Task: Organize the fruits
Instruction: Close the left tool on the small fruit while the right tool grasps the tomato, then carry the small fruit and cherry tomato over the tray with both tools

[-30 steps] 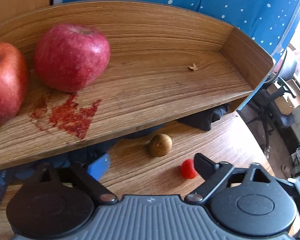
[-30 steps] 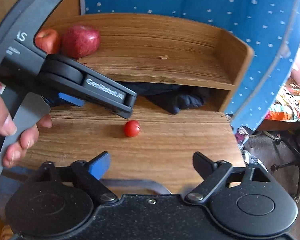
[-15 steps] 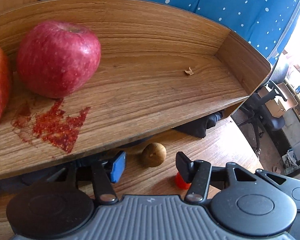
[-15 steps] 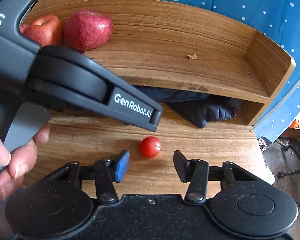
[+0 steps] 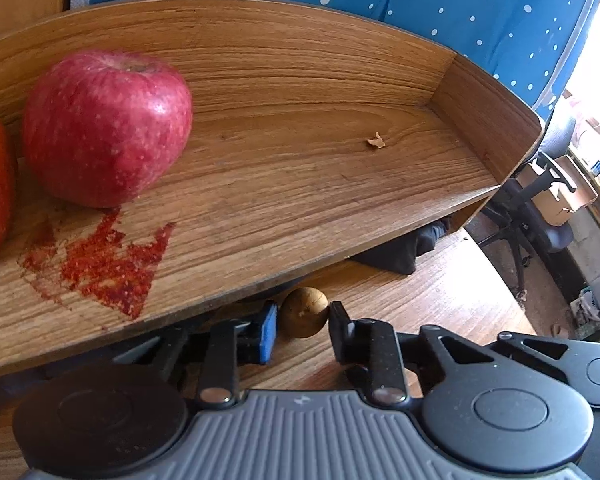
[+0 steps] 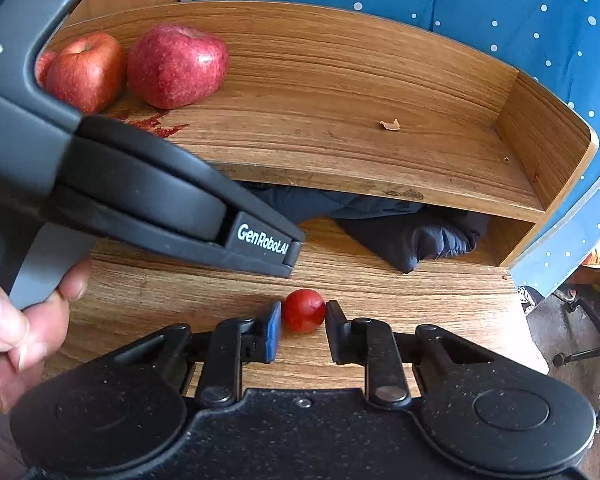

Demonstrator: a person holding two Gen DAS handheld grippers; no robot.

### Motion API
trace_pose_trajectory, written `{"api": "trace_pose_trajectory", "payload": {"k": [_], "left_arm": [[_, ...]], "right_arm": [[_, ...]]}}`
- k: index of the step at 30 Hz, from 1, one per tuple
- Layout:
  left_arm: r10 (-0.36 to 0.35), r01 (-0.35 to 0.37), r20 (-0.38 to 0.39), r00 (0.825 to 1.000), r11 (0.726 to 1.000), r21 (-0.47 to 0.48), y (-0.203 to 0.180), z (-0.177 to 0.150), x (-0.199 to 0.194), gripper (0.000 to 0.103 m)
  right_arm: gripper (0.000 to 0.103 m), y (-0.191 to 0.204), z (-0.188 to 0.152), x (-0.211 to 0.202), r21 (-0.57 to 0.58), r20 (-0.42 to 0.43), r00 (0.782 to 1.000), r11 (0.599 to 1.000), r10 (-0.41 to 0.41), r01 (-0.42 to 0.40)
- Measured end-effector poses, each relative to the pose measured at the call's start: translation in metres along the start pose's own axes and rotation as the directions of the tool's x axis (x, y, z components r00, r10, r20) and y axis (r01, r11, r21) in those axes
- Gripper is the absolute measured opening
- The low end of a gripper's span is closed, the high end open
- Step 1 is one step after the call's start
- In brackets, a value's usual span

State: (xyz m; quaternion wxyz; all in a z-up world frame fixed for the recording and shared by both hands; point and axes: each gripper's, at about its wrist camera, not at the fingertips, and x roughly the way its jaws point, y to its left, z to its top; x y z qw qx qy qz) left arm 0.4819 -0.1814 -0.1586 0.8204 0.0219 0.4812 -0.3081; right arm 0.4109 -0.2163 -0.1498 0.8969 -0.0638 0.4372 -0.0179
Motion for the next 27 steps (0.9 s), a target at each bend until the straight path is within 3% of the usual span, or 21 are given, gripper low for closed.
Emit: {"api": "trace_pose_trajectory", "payload": {"k": [11, 27], "left_arm": [[0.013, -0.013, 0.001, 1.000, 1.000, 0.018, 0.001, -0.007, -0.016, 0.029], [0.035, -0.036, 0.033, 0.999, 0.999, 0.011, -0.005, -0.041, -0.081, 0.029]], "right_arm": [[0.023, 0.001, -0.004, -0.012, 0.017, 0.014, 1.000, 1.000, -0.012, 0.012], [0.023, 0.013, -0.023, -0.076, 0.017, 0.103, 0.995, 1.000, 0.010, -0.011]]}}
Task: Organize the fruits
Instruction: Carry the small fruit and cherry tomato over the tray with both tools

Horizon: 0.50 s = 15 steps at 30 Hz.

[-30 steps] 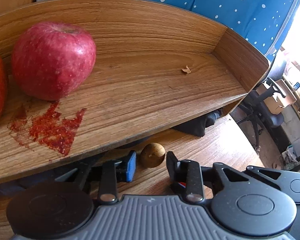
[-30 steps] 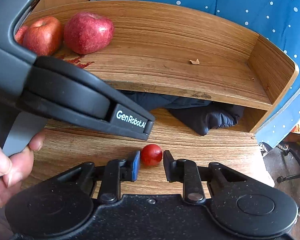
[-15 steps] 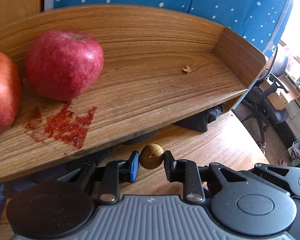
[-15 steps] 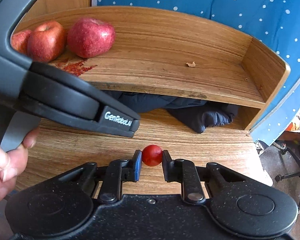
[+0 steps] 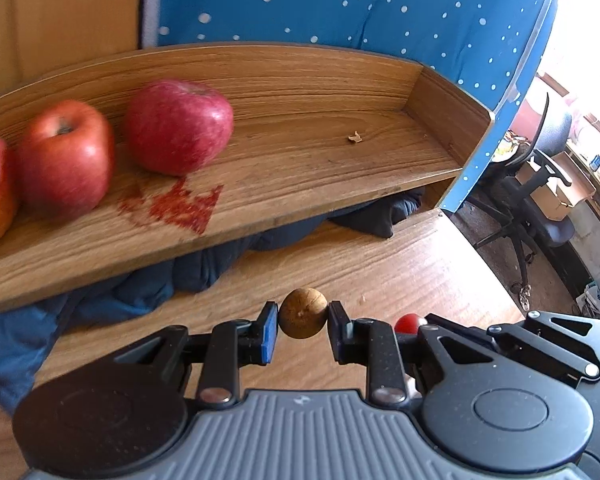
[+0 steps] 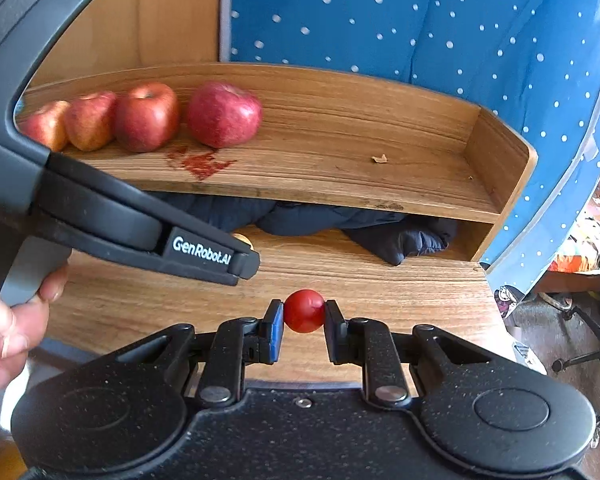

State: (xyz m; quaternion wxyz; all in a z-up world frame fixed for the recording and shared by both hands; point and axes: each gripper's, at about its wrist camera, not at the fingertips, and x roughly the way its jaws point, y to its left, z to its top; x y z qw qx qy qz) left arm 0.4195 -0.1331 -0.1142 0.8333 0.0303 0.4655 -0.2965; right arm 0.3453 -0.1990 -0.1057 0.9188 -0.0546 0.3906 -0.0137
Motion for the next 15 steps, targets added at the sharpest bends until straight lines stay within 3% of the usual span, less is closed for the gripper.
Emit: {"api": "trace_pose_trajectory", "payload": {"k": [15], "left_arm": [[0.071, -0.071, -0.011, 0.997, 0.994, -0.084, 0.017, -0.058, -0.054, 0.029]], "right_arm": [[0.023, 0.035, -0.041, -0.058, -0.031, 0.010, 0.996, 0.996, 0.083, -0.083]]}}
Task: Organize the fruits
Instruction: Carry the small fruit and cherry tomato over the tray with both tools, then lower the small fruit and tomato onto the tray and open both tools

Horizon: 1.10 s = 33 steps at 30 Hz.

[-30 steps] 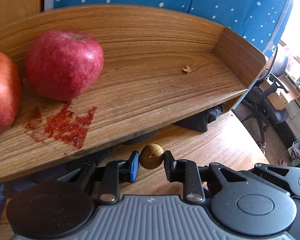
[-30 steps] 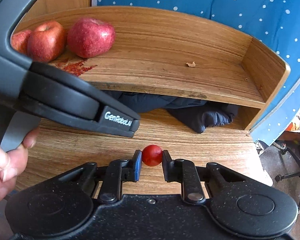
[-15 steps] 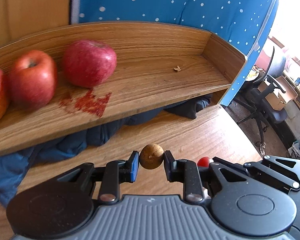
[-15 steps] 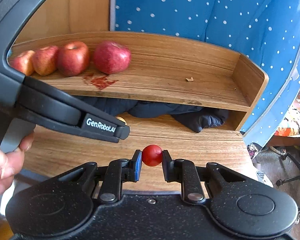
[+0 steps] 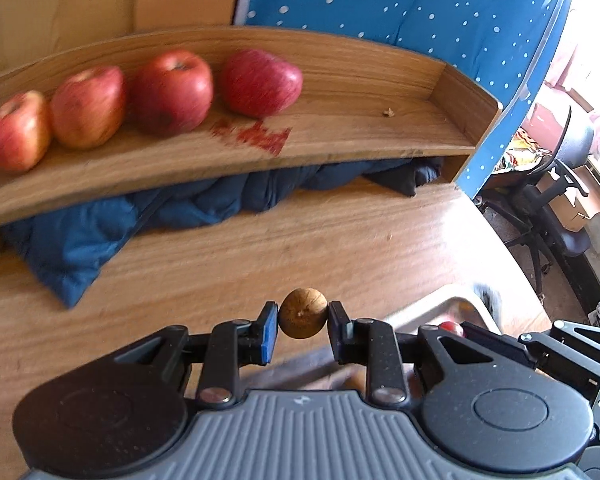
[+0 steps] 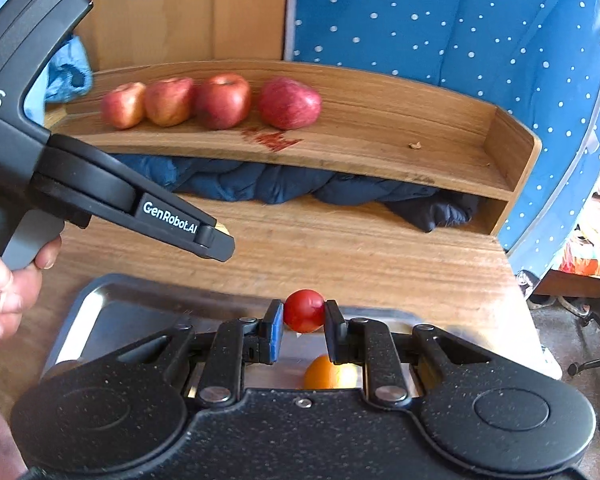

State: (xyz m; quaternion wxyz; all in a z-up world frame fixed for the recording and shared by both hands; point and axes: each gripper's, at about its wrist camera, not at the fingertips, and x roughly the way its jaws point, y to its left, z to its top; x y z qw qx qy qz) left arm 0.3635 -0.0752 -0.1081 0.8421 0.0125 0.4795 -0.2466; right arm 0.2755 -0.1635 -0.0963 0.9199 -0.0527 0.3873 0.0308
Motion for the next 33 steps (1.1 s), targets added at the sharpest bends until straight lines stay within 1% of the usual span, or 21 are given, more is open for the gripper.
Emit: {"api": "trace_pose_trajectory", "payload": {"k": [7, 11, 20, 26, 33], "left_arm": [[0.030, -0.031, -0.030, 0.999, 0.999, -0.014, 0.005, -0.023, -0.011, 0.029], [0.053, -0.055, -0.065, 0.996, 0.998, -0.020, 0.006, -0.035, -0.016, 0.029], [0.089, -0.097, -0.082, 0.993, 0.991, -0.088, 0.023, -0.051, -0.028, 0.029], [0.100, -0.109, -0.085, 0.991, 0.988, -0.111, 0.028, -0.056, -0.032, 0.029], [0.104, -0.113, -0.087, 0.991, 0.988, -0.110, 0.028, -0.055, -0.031, 0.029]], "right_arm": [[0.023, 0.017, -0.005, -0.009, -0.039, 0.011, 0.999, 0.998, 0.045, -0.044], [0.023, 0.026, -0.004, -0.009, -0.057, 0.008, 0.997, 0.995, 0.080, -0.079], [0.023, 0.047, -0.007, -0.005, -0.108, -0.033, 0.988, 0.982, 0.151, -0.154], [0.023, 0.056, -0.009, -0.004, -0.130, -0.049, 0.984, 0.976, 0.171, -0.176], [0.023, 0.054, -0.010, -0.004, -0.123, -0.053, 0.984, 0.977, 0.167, -0.173]]}}
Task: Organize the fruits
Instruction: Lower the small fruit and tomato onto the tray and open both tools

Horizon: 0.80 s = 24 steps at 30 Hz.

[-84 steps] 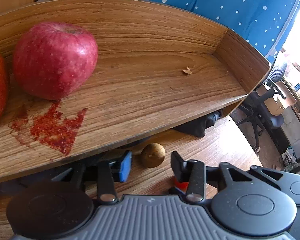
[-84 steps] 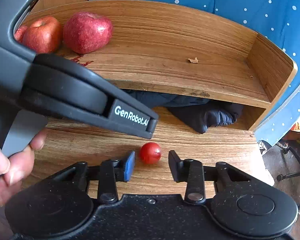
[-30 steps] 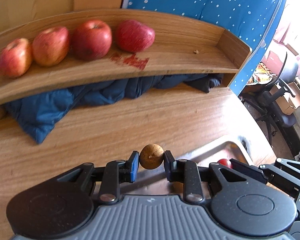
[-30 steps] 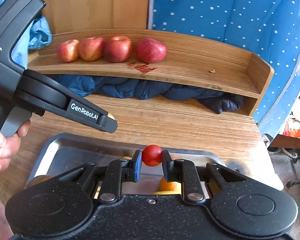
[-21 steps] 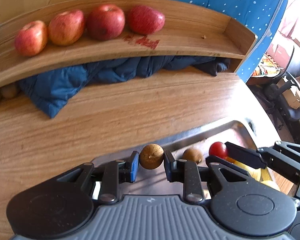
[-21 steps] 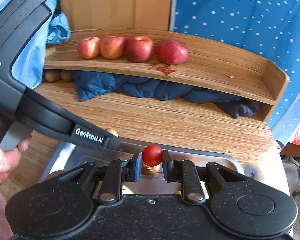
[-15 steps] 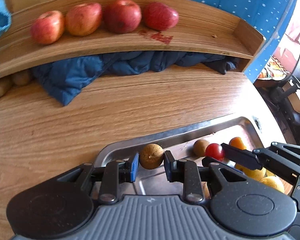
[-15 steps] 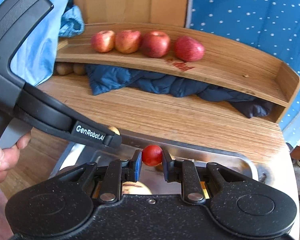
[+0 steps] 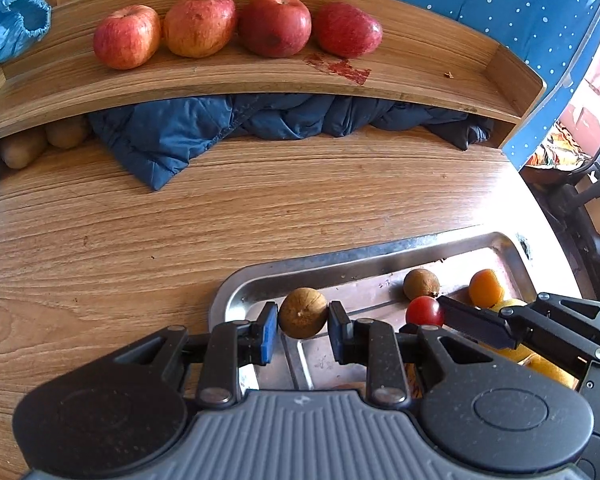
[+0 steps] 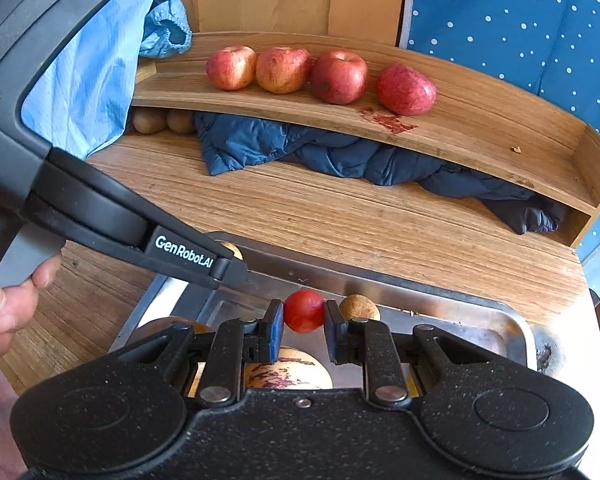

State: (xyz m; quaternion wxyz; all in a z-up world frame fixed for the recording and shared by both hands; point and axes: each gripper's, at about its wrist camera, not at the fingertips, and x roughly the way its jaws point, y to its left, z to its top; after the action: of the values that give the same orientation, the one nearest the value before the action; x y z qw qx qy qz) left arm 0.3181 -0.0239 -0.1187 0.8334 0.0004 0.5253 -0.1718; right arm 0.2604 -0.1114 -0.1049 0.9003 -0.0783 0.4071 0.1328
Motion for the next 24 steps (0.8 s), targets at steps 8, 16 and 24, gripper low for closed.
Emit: {"api": "trace_pose_trajectory", "payload": {"k": [8, 16, 24], "left_arm": [[0.003, -0.003, -0.026, 1.000, 1.000, 0.003, -0.001, 0.002, 0.007, 0.029], [0.011, -0.011, -0.044, 0.999, 1.000, 0.003, -0.001, 0.005, 0.012, 0.029], [0.018, -0.019, -0.027, 0.999, 1.000, -0.014, 0.000, 0.012, 0.012, 0.042]], "right_arm": [[0.023, -0.005, -0.001, 0.005, 0.018, -0.019, 1.000, 1.000, -0.008, 0.008], [0.023, -0.006, -0.001, 0.011, 0.027, -0.031, 0.999, 1.000, -0.006, 0.007], [0.034, -0.012, 0.003, 0.014, 0.025, -0.015, 1.000, 1.000, 0.005, -0.004]]}}
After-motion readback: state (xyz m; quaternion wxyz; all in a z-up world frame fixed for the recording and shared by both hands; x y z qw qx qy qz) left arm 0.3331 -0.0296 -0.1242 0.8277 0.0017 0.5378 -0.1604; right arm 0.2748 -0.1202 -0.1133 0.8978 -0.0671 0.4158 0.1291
